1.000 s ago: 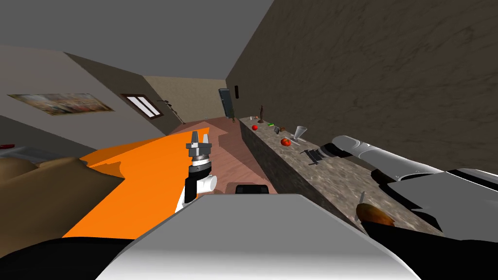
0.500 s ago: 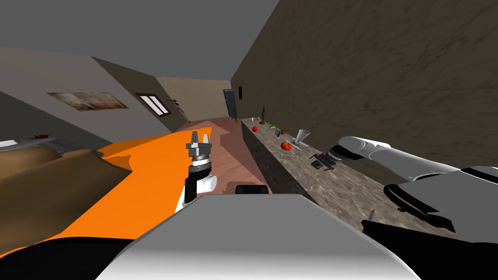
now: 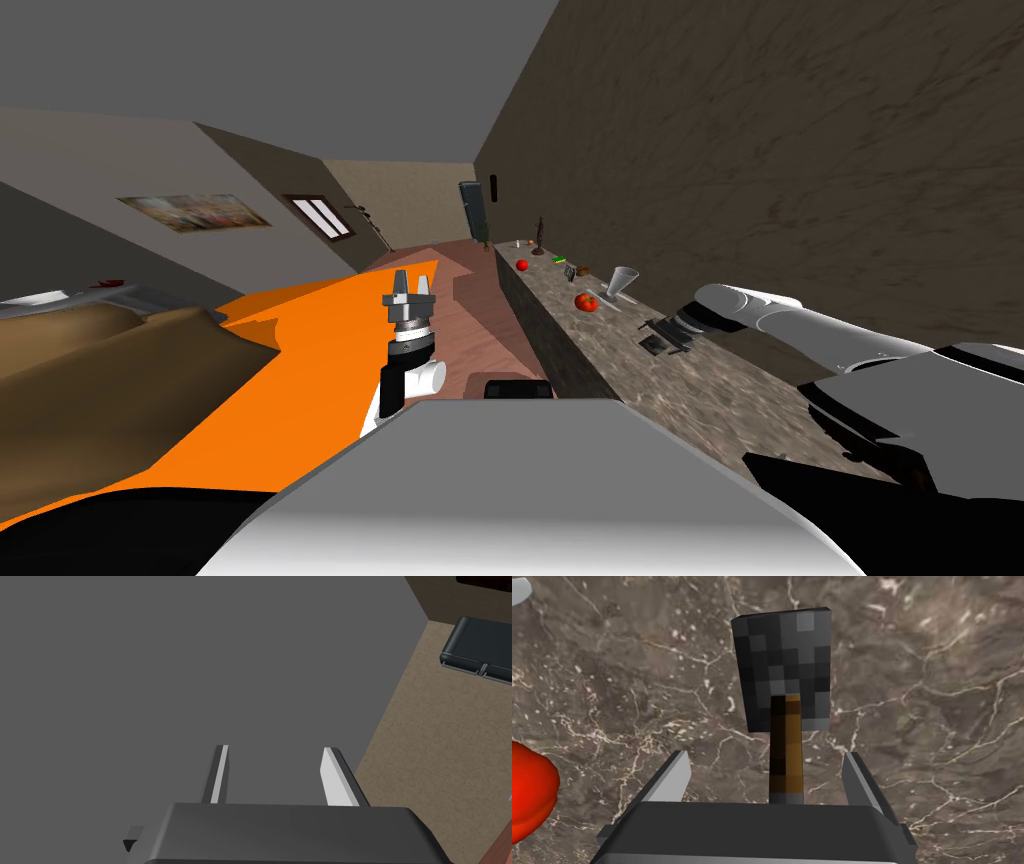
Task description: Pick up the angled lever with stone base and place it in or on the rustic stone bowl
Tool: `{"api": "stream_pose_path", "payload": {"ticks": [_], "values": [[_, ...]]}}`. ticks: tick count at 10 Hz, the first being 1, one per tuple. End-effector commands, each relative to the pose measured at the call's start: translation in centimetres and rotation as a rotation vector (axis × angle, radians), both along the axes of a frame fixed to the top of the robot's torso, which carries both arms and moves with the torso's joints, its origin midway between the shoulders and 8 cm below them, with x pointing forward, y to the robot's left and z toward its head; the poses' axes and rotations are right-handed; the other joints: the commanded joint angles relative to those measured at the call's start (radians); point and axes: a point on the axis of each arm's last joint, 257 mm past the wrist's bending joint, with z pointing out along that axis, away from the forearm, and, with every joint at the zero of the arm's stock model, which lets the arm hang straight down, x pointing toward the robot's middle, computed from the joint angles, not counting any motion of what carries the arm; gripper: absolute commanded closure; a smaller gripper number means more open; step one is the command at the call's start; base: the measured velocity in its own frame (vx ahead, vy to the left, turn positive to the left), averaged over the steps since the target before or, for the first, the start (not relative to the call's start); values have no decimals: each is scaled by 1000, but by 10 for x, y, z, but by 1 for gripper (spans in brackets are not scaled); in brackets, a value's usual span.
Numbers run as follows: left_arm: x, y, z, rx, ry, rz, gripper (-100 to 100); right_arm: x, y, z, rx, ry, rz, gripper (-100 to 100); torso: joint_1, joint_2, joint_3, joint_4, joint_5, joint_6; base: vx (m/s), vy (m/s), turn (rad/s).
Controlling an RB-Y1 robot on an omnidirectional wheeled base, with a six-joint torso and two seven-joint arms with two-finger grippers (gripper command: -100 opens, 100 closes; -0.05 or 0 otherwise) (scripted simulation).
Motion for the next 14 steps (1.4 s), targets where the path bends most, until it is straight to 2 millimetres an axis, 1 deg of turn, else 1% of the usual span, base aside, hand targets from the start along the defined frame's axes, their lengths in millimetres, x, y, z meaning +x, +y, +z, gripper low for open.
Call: {"api": "stream_pose_path", "payload": {"ticks": [1, 2, 6, 7, 8, 9, 10, 11, 12, 14], "values": [[0, 0, 0, 0, 0, 0, 0, 0, 0, 0, 0, 0, 0, -100, 0, 0, 0, 0, 0, 0, -5, 6, 3], [0, 0, 0, 0, 0, 0, 0, 0, 0, -1, -1, -2, 0, 100, 0, 0, 0, 0, 0, 0, 0, 0, 0], [0, 0, 0, 0, 0, 0, 0, 0, 0, -1, -1, -2, 0, 100, 0, 0, 0, 0, 0, 0, -1, 0, 0], [0, 0, 0, 0, 0, 0, 0, 0, 0, -1, -1, -2, 0, 0, 0, 0, 0, 0, 0, 0, 0, 0, 0], [0, 0, 0, 0, 0, 0, 0, 1, 0, 10, 3, 2, 1, 100, 0, 0, 0, 0, 0, 0, 6, -3, -30], [0, 0, 0, 0, 0, 0, 0, 1, 0, 4, 1, -2, 1, 100, 0, 0, 0, 0, 1, 1, 5, -4, -9], [0, 0, 0, 0, 0, 0, 0, 1, -1, 5, 1, -1, 1, 0, 0, 0, 0, 0, 0, 0, 0, 0, 0], [0, 0, 0, 0, 0, 0, 0, 6, 7, 10, 18, -7, 17, 100, 0, 0, 0, 0, 0, 0, -104, 138, 66], [0, 0, 0, 0, 0, 0, 0, 6, 7, 10, 18, -7, 17, 100, 9, 5, 2, 1, 1, -1, -103, 193, 26], [0, 0, 0, 0, 0, 0, 0, 7, 15, 14, 41, -5, 37, 100, 17, 8, 4, 1, 0, -1, -144, 205, 56]]}}
